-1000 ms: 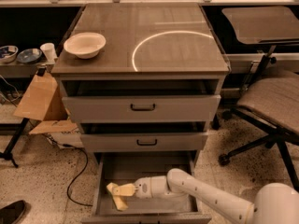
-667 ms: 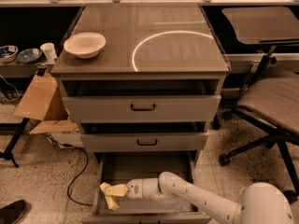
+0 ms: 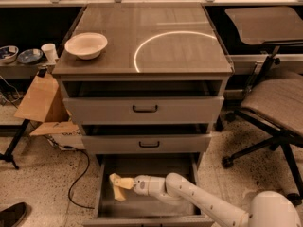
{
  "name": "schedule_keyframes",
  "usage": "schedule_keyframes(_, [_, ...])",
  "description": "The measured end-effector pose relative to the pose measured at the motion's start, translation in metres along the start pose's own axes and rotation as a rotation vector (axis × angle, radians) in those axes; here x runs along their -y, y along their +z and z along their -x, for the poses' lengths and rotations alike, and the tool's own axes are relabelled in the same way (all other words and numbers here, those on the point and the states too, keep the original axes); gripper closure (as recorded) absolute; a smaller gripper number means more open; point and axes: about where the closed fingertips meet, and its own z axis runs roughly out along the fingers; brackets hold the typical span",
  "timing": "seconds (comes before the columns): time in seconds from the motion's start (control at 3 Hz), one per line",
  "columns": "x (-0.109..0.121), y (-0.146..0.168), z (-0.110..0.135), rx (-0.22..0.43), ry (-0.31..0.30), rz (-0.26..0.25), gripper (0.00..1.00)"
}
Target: Place sponge into bottom drawer
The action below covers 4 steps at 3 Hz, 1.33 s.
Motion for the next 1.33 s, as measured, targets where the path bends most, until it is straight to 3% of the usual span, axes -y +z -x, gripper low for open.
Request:
schedule_keyframes(0.67, [0.035,-0.04,0.037,0.006,-0.033,-0.053,1.0])
schedule_keyframes(1.0, [0.046,-0.054,0.044,-0.025,-0.052,-0.109,0.81])
schedule_keyframes(1.33, [0.054,-0.061,0.043,-0.097,-0.083,-0.23,0.58])
